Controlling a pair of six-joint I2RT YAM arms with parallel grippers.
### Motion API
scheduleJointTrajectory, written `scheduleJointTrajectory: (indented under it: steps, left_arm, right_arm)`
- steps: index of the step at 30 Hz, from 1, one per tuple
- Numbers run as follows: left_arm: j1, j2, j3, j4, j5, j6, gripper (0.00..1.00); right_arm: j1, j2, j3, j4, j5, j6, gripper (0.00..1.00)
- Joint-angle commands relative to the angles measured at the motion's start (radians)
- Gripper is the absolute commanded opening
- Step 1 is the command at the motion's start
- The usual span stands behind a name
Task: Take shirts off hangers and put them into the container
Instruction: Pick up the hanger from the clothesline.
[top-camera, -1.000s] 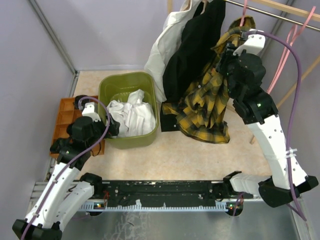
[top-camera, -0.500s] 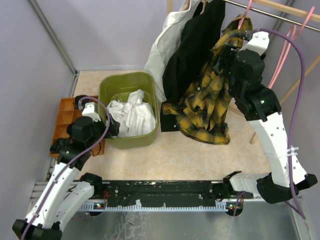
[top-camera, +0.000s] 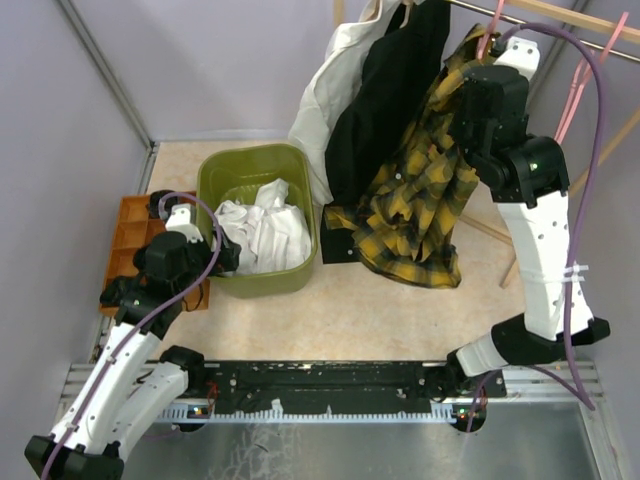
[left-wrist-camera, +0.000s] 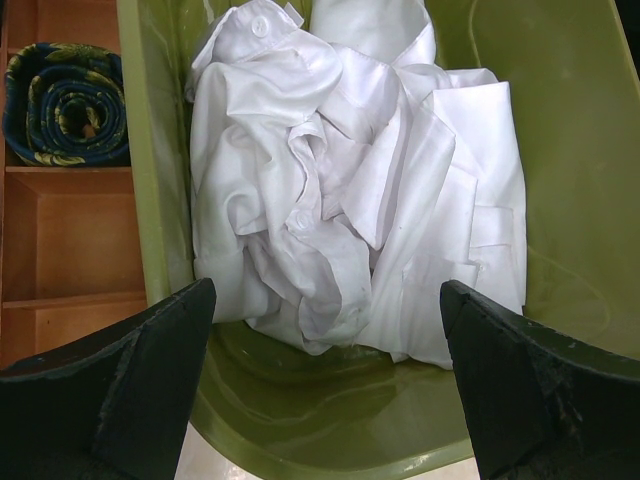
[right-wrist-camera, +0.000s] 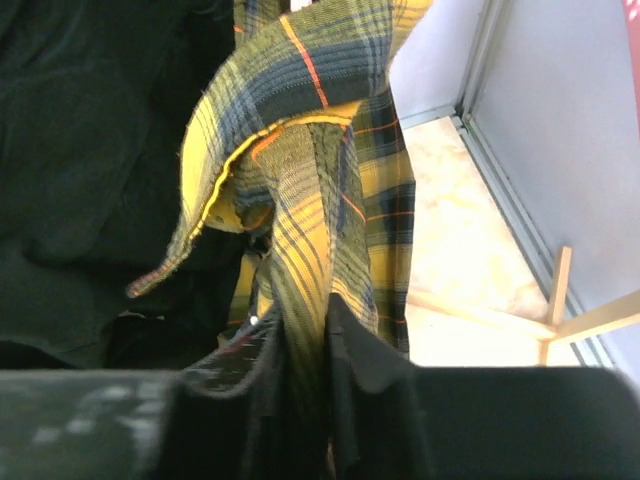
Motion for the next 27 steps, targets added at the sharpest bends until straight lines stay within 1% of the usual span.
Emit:
scheduleJointTrajectory:
  steps: [1, 2, 3, 4, 5, 6, 8, 9, 10, 12, 14, 20, 24, 27]
  left_arm:
    - [-0.003, 0.004, 0.017, -0.011, 0.006, 0.0, 0.99]
    - [-0.003, 0.004, 0.017, -0.011, 0.006, -0.001, 0.99]
    - [-0.003, 0.005, 0.017, -0.011, 0.006, -0.001, 0.99]
    - [-0.002, 0.005, 0.017, -0.011, 0.007, -0.002, 0.99]
    - [-0.003, 0.006, 0.017, -0.011, 0.008, -0.001, 0.99]
    - [-0.003, 0.007, 0.016, -0.011, 0.009, -0.001, 0.99]
    - [-0.003, 0.009, 0.017, -0.01, 0.013, 0.001, 0.99]
    - [-0.003, 0.009, 0.017, -0.01, 0.013, 0.0, 0.99]
    - [-0.003, 0.01, 0.017, -0.011, 0.013, 0.001, 0.99]
    - [-0.003, 0.011, 0.018, -0.012, 0.008, 0.001, 0.99]
    - [-0.002, 0.012, 0.02, -0.015, 0.005, -0.001, 0.99]
    - [-0.003, 0.012, 0.019, -0.016, 0.001, 0.0, 0.99]
    - [-0.003, 0.014, 0.019, -0.016, -0.002, -0.001, 0.99]
    - [-0.003, 0.015, 0.019, -0.016, -0.002, -0.001, 0.99]
  right_arm:
    - [-0.031, 0.066, 0.163, -0.077, -0.084, -0.018, 0.11]
    - [-0.031, 0.072, 0.184, -0.079, -0.104, -0.025, 0.06]
    - [-0.031, 0.066, 0.183, -0.062, -0.123, -0.039, 0.03]
    - [-0.031, 0.052, 0.168, -0.029, -0.135, -0.054, 0.03]
    - [-0.031, 0.031, 0.139, 0.012, -0.134, -0.062, 0.0]
    - [-0.031, 0.004, 0.104, 0.066, -0.119, -0.066, 0.0]
    - [-0.031, -0.074, -0.024, 0.266, -0.105, -0.109, 0.0]
    - [-0.031, -0.124, -0.105, 0.377, -0.09, -0.122, 0.0]
    - [-0.031, -0.171, -0.23, 0.502, -0.084, -0.146, 0.0]
    - [-0.031, -0.258, -0.377, 0.714, -0.101, -0.203, 0.0]
    - [-0.031, -0.293, -0.433, 0.818, -0.111, -0.236, 0.0]
    - [-0.031, -0.294, -0.419, 0.862, -0.129, -0.272, 0.0]
    - [-0.031, -0.304, -0.396, 0.816, -0.121, -0.253, 0.0]
    - [-0.031, -0.324, -0.387, 0.724, -0.089, -0.208, 0.0]
